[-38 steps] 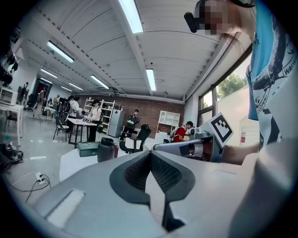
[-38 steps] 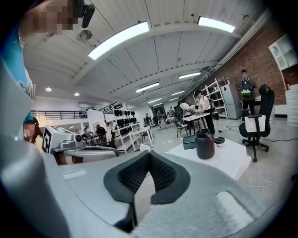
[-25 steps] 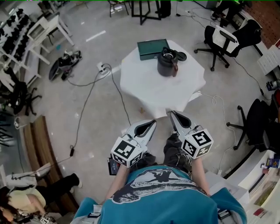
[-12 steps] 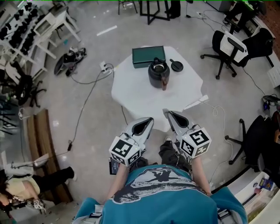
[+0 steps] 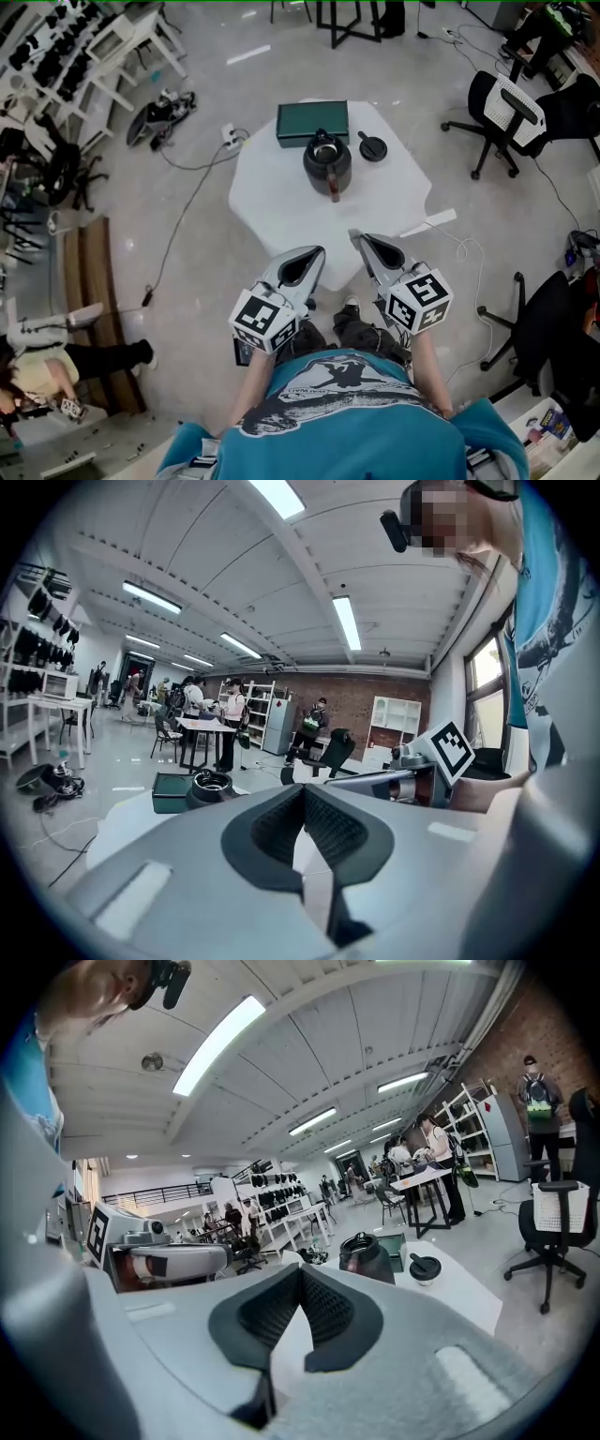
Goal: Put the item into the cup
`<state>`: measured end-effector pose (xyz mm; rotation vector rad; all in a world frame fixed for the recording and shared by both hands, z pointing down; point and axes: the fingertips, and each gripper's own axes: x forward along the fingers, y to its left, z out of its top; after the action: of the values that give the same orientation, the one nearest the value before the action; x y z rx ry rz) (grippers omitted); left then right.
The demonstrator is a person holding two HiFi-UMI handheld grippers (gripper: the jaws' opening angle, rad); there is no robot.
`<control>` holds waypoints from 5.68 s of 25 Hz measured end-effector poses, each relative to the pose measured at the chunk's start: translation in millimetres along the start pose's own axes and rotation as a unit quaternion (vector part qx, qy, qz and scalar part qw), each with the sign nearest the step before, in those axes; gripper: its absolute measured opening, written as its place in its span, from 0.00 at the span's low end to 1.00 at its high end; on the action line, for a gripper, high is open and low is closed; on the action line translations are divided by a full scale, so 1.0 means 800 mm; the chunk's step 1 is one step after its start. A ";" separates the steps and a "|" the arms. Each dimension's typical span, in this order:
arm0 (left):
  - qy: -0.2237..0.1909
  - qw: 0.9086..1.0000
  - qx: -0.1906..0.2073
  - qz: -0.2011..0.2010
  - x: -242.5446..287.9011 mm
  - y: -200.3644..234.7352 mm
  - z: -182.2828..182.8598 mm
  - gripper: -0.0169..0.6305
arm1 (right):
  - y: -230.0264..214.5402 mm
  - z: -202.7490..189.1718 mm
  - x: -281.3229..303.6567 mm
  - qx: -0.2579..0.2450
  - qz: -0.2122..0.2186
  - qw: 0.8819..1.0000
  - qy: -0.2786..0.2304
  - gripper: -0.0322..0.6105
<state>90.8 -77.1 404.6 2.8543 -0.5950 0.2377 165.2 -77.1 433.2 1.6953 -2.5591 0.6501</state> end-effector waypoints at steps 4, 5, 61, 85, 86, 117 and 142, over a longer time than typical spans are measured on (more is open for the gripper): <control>0.005 1.000 0.003 0.010 0.006 -0.008 0.001 0.05 | -0.019 -0.007 -0.005 0.004 0.004 1.000 0.006 0.05; 0.007 1.000 0.004 0.014 0.004 -0.008 0.002 0.05 | -0.022 -0.008 -0.005 0.006 0.005 1.000 0.007 0.05; -0.012 0.999 -0.027 -0.018 0.069 0.198 0.048 0.05 | -0.148 0.037 0.278 -0.230 -0.025 0.951 0.208 0.05; -0.025 0.999 -0.044 -0.001 0.063 0.238 0.047 0.05 | -0.163 0.002 0.298 -0.280 -0.030 0.916 0.286 0.16; -0.025 0.999 -0.043 -0.001 0.064 0.237 0.047 0.05 | -0.164 0.002 0.298 -0.278 -0.030 0.917 0.284 0.16; -0.012 1.000 -0.023 0.012 0.050 0.160 0.032 0.05 | -0.056 0.051 0.166 -0.137 0.005 0.987 0.086 0.16; 0.022 0.999 -0.009 0.045 0.006 -0.011 -0.029 0.05 | -0.004 -0.042 0.005 -0.079 0.047 0.993 0.073 0.16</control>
<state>95.8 -65.4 426.5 2.8012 -0.7142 0.3075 158.7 -70.1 466.0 1.4317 -2.5259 0.5361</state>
